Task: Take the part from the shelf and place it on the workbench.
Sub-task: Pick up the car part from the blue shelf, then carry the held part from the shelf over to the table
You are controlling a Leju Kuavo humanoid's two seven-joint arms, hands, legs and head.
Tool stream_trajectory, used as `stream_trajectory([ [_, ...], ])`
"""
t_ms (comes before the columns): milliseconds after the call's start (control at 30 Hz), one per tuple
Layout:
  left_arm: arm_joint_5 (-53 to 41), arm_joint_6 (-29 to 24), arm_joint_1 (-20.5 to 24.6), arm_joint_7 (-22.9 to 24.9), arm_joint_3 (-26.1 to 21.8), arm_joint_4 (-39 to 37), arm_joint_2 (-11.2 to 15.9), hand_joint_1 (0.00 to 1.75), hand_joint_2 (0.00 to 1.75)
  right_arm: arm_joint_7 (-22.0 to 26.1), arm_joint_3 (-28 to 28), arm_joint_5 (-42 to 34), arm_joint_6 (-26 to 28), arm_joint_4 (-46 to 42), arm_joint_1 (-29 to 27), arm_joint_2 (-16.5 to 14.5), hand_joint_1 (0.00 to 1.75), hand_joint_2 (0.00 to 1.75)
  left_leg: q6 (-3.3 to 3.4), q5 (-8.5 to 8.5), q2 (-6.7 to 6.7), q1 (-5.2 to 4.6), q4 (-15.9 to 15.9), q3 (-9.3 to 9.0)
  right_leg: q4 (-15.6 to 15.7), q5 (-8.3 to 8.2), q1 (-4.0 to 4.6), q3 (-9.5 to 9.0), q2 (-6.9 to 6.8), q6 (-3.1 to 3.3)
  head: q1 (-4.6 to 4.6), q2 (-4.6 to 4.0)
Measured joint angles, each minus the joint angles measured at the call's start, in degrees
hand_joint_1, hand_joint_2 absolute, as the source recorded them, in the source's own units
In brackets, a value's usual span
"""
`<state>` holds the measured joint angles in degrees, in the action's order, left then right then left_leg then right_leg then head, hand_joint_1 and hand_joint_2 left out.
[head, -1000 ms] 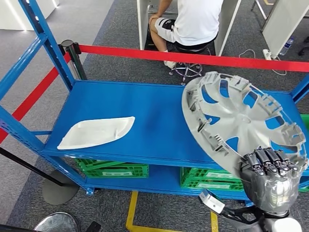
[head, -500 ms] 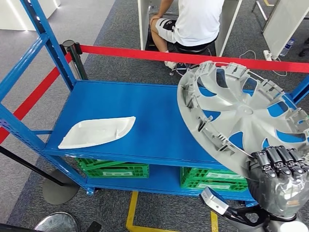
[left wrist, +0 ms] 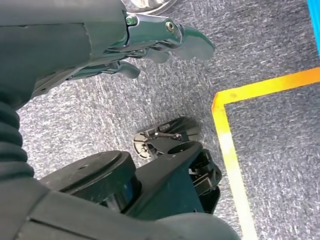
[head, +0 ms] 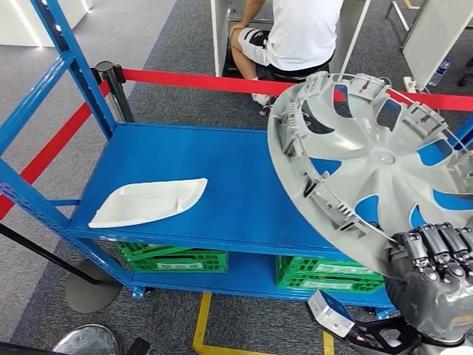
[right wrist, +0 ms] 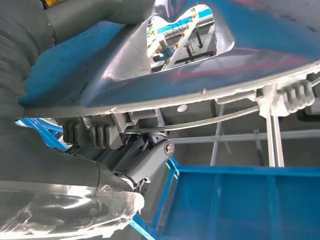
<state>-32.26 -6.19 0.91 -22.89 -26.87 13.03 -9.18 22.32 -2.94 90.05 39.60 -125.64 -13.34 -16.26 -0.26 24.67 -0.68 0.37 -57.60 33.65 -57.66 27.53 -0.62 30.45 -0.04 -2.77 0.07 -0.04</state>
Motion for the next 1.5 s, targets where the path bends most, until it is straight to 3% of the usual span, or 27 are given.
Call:
stream_trajectory([
  [367,-0.1,-0.3,0.0,-0.3,-0.1,0.0,0.0,0.00,1.75,-0.6,0.7,0.0,0.0,-0.6,0.0,0.0,1.75,1.75,0.00,0.00,0.00,0.00,0.0,0.00,0.0,0.00,0.00,-0.01,0.00,0.00,0.00,0.00],
  [633,-0.1,-1.5,0.0,-1.1,0.1,0.0,0.1,0.00,1.75,-8.7,5.3,0.0,0.0,-0.7,-0.3,1.3,1.75,1.75,0.00,0.00,0.00,0.00,0.0,0.00,0.0,0.00,0.00,0.00,0.01,0.00,0.00,0.00],
  [1000,-1.1,-1.7,0.3,-1.5,0.1,0.0,0.4,0.00,1.75,-11.7,10.6,0.1,0.0,-0.7,-1.3,4.1,1.75,1.75,0.09,0.06,0.00,-0.28,0.0,0.01,0.1,-0.05,-0.25,0.00,0.01,-0.13,0.00,0.00],
  [1133,-1.4,-1.8,0.4,-1.5,0.1,0.0,0.5,0.00,1.75,-12.3,11.5,0.1,0.0,-0.7,-1.6,4.6,1.75,1.75,0.42,0.20,0.00,-0.64,-0.1,0.02,0.1,-0.07,-0.63,0.00,0.03,-0.38,-0.02,0.00],
  [1267,-1.4,-1.8,0.5,-1.5,0.1,0.0,0.5,0.00,1.75,-12.4,12.1,0.1,0.0,-0.7,-1.8,4.8,1.75,1.75,1.26,0.01,0.19,-0.66,0.4,-0.26,0.3,0.03,-0.83,0.01,0.14,-1.03,-0.02,0.00],
  [1333,-1.5,-1.8,0.6,-1.4,0.1,0.0,0.5,0.00,1.75,-12.4,12.3,0.0,0.0,-0.8,-1.8,4.9,1.75,1.75,1.80,-0.24,0.59,-0.31,1.2,-0.72,-2.5,1.76,-0.71,1.47,0.21,-1.18,0.19,0.00],
  [1433,-2.0,-1.8,0.9,-1.2,0.2,0.0,0.4,0.00,1.75,-12.2,12.3,0.0,0.0,-0.9,-1.8,5.3,1.75,1.75,2.06,-0.11,1.41,-0.23,1.3,-0.91,-13.8,6.36,-0.66,7.54,0.21,-1.25,0.47,0.00],
  [1467,-2.2,-1.8,1.0,-1.2,0.2,0.0,0.3,0.00,1.75,-12.1,12.3,0.0,0.0,-0.9,-1.9,5.4,1.75,1.75,2.01,-0.01,1.73,-0.22,1.3,-0.99,-15.9,6.57,-0.67,8.94,0.18,-1.31,0.47,0.00],
  [1500,-2.4,-1.8,1.0,-1.1,0.2,0.0,0.3,0.00,1.75,-11.9,12.3,0.0,0.0,-1.0,-2.0,5.5,1.75,1.75,1.88,0.11,2.04,-0.17,1.3,-1.12,-15.8,5.60,-0.70,9.25,0.07,-1.36,0.48,0.00],
])
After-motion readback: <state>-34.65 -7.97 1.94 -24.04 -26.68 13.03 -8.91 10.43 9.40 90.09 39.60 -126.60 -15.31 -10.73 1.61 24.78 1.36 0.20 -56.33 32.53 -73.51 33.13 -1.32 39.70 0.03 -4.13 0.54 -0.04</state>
